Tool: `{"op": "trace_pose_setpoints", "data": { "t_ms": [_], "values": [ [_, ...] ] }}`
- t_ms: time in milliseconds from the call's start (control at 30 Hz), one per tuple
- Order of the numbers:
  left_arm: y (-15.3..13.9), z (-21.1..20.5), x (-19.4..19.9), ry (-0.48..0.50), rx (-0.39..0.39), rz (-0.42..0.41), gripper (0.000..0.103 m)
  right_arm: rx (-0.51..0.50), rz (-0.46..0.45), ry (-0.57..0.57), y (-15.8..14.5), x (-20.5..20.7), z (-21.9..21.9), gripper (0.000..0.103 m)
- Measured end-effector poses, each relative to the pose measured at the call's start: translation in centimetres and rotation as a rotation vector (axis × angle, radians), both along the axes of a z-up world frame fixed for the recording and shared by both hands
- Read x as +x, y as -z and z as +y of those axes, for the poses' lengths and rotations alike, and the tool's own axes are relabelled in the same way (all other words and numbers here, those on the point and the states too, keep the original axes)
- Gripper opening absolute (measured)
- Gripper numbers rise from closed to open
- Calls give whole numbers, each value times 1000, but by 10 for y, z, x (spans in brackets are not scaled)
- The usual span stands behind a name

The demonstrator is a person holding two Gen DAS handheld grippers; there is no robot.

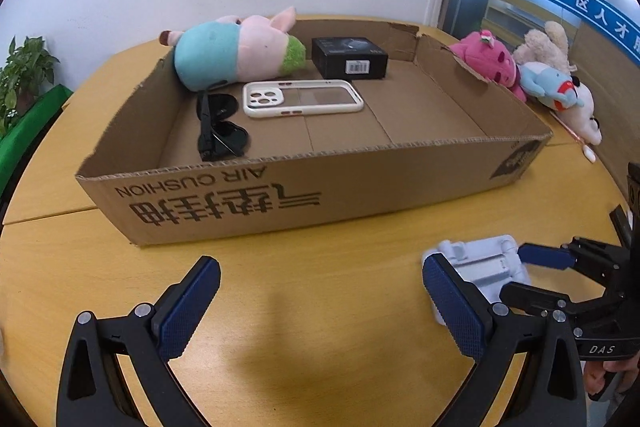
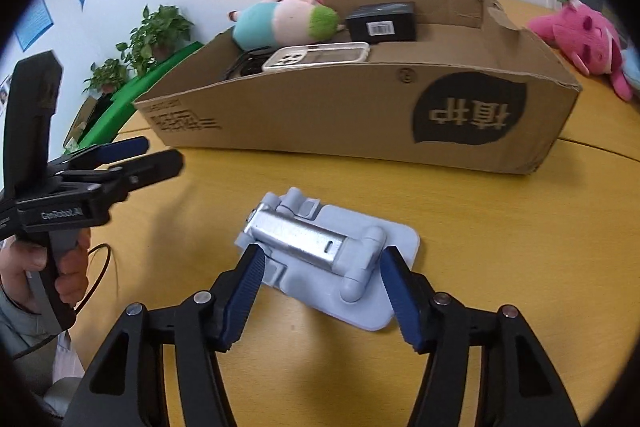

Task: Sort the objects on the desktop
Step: 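Move the right tool to the white folding phone stand, then close the right tool on the phone stand while the left tool grips it too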

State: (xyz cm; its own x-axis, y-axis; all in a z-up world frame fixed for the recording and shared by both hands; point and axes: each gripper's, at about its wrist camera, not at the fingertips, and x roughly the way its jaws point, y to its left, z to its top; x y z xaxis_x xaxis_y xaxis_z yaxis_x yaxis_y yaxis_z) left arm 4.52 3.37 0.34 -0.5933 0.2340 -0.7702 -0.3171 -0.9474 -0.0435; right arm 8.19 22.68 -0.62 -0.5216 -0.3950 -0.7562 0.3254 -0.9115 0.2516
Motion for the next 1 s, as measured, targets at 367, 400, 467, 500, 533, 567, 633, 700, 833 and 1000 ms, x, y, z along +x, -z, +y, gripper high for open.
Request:
{"op": "trace_pose_setpoints", "data": {
  "t_ms": [367, 400, 467, 500, 533, 567, 633, 700, 833, 1000],
  "values": [
    [23, 34, 4, 138, 36, -105, 102, 72, -23, 62, 2, 3, 22, 48],
    [25, 36, 4, 143, 31, -116, 102, 67, -28, 53, 3, 3, 18, 40],
    [29, 39, 4, 151, 28, -140, 100, 70, -43, 43, 8, 1, 12, 37],
    [31, 40, 5, 157, 26, -149, 99, 70, -35, 49, 8, 2, 11, 37],
    [33, 41, 5, 161, 24, -158, 93, 64, -37, 52, 8, 2, 11, 37],
    [36, 42, 6, 162, 18, -173, 87, 56, -41, 52, 9, 1, 12, 37],
    [42, 42, 5, 165, 54, -223, 83, 28, -53, 58, 11, 0, 15, 37],
    [41, 43, 8, 165, 61, -216, 78, 25, -50, 49, 11, -1, 16, 37],
    [39, 50, 13, 217, 80, -216, 44, 4, -54, 50, 12, -2, 17, 37],
    [39, 51, 15, 229, 113, -238, 28, -1, -51, 38, 11, -2, 11, 36]
  ]
}}
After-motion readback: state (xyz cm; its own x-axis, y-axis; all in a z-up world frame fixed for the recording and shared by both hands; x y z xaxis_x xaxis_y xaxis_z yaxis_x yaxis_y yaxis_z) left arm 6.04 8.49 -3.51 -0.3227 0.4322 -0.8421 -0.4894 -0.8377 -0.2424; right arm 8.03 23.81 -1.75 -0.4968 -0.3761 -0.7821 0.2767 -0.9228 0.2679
